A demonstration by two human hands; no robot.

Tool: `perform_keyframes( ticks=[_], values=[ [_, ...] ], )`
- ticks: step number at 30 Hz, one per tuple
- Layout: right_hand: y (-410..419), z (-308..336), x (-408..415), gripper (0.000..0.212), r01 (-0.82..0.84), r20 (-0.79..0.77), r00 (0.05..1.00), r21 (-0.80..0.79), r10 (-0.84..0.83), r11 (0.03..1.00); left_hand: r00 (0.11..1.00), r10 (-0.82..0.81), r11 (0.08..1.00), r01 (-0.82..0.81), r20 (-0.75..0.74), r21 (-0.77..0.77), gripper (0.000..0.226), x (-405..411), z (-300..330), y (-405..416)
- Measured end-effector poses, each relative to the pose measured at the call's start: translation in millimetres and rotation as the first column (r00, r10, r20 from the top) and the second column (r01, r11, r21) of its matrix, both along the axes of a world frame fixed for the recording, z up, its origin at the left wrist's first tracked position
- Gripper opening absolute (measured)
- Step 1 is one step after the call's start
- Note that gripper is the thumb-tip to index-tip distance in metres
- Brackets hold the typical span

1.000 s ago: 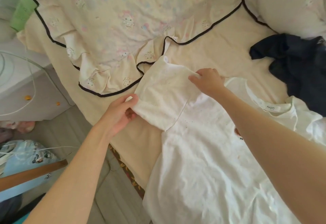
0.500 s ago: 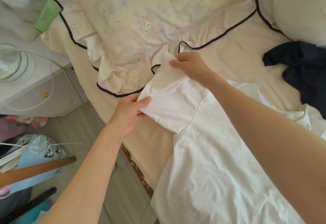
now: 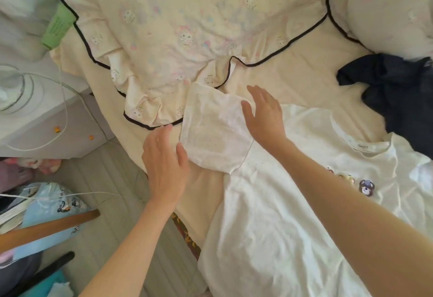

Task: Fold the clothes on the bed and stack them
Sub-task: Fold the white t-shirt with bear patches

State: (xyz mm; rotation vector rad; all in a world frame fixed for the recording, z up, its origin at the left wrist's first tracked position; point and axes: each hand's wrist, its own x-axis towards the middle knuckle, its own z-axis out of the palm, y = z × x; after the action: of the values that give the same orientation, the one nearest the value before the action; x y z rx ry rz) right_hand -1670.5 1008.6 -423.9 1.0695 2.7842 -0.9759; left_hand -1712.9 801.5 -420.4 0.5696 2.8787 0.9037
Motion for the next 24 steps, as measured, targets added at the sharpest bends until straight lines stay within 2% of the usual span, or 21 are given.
perform_keyframes(
  ticks=[2, 3, 4, 6, 8, 11, 14, 17, 20, 22, 24],
  values=[
    [-21.5, -6.0, 46.3, 0.045, 0.011, -0.022, 1.000, 0.026, -0.011, 1.000, 0.979, -0.199, 0.980, 0.200, -0.040, 0.010, 0.037, 33.7, -4.5, 0.5],
    [-32.1, -10.3, 68.8, 0.046, -0.011, -0.009, 1.000, 0.034, 0.011, 0.999, 0.978, -0.208, 0.977, 0.206, 0.030, 0.059, 0.034, 49.5, -8.4, -1.5],
    [-41.9, -14.9, 89.9, 0.046, -0.047, 0.017, 0.999, 0.043, 0.046, 0.998, 0.974, -0.154, 0.983, 0.132, 0.168, 0.131, 0.030, 62.4, -12.8, -4.4],
    [-59.3, -23.7, 126.4, 0.048, -0.122, 0.086, 0.989, 0.058, 0.116, 0.991, 0.871, -0.026, 0.983, -0.067, 0.490, 0.171, 0.024, 82.2, -28.9, -14.0],
    [-73.1, -28.1, 154.8, 0.050, -0.152, 0.121, 0.982, 0.059, 0.144, 0.987, 0.787, -0.057, 0.991, -0.028, 0.614, 0.128, 0.018, 96.6, -43.7, -26.0],
    [-89.0, -27.0, 186.7, 0.051, -0.145, 0.160, 0.977, 0.032, 0.138, 0.989, 0.741, -0.103, 0.993, 0.038, 0.663, 0.112, 0.009, 112.1, -51.0, -39.9],
    [-104.0, -26.0, 214.7, 0.052, -0.153, 0.209, 0.967, 0.004, 0.149, 0.988, 0.666, -0.081, 0.996, 0.026, 0.742, 0.085, 0.004, 127.1, -54.7, -58.8],
    [-117.9, -29.9, 237.2, 0.054, -0.156, 0.301, 0.937, -0.089, 0.176, 0.984, 0.623, -0.061, 0.997, 0.009, 0.780, 0.071, 0.015, 142.5, -55.9, -73.3],
    [-127.7, -34.3, 253.4, 0.055, -0.129, 0.375, 0.912, -0.126, 0.167, 0.984, 0.665, -0.026, 0.989, -0.090, 0.746, 0.114, 0.022, 155.1, -50.0, -82.9],
    [-129.6, -36.4, 259.7, 0.056, -0.166, 0.417, 0.885, -0.134, 0.207, 0.977, 0.736, 0.001, 0.986, -0.115, 0.677, 0.123, 0.021, 166.8, -45.7, -93.7],
    [-125.9, -38.4, 262.7, 0.057, -0.208, 0.446, 0.859, -0.148, 0.253, 0.967, 0.771, 0.025, 0.984, -0.132, 0.636, 0.120, 0.019, 182.6, -43.4, -103.1]
  ],
)
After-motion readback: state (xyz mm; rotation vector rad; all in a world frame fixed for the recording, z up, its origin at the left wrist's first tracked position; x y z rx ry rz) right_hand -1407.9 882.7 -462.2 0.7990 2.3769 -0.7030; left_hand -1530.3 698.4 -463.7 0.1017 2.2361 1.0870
